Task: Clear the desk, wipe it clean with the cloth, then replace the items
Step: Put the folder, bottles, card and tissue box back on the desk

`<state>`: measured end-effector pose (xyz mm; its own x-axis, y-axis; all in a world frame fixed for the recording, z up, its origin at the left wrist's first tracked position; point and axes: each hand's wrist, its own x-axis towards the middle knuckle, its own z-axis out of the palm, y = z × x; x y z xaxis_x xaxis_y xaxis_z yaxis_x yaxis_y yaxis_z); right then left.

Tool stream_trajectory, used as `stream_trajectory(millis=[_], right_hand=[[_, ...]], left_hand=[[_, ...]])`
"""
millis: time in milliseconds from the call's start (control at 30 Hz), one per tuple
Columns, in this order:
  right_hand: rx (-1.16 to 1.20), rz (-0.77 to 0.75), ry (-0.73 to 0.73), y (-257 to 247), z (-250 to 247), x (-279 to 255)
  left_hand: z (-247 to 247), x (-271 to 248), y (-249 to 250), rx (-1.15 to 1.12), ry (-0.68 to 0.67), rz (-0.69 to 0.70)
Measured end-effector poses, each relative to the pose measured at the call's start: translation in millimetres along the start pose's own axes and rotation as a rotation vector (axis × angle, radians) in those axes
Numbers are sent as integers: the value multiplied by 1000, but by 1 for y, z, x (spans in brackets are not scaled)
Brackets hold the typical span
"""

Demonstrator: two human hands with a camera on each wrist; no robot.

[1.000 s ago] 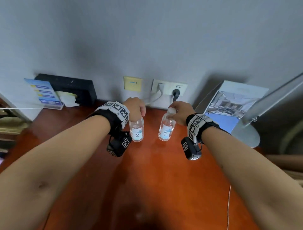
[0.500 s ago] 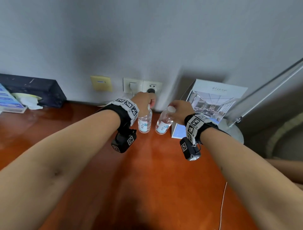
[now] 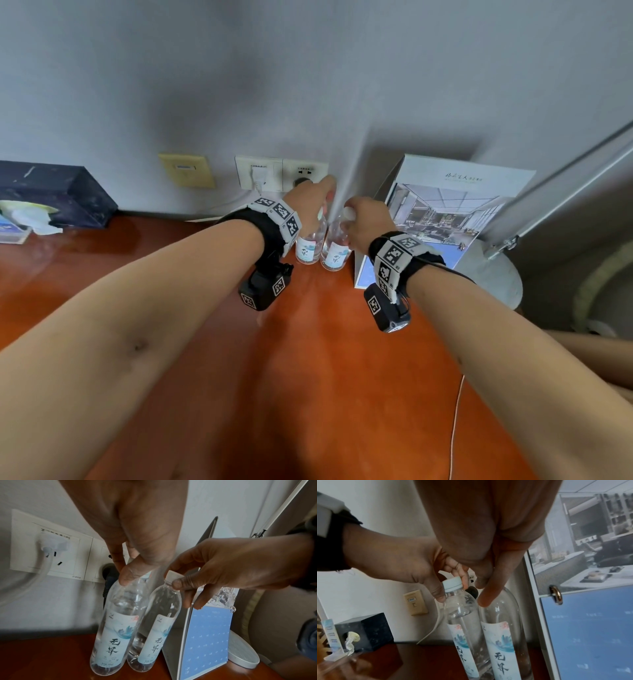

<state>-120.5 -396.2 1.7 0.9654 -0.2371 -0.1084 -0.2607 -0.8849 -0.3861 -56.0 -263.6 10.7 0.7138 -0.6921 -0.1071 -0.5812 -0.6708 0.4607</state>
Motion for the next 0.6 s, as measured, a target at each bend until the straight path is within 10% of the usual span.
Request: stream_trajectory(millis=[600], right_hand=[[-26,41,45,1,5,27]], left_hand=[[0,27,-3,-29,32,13]])
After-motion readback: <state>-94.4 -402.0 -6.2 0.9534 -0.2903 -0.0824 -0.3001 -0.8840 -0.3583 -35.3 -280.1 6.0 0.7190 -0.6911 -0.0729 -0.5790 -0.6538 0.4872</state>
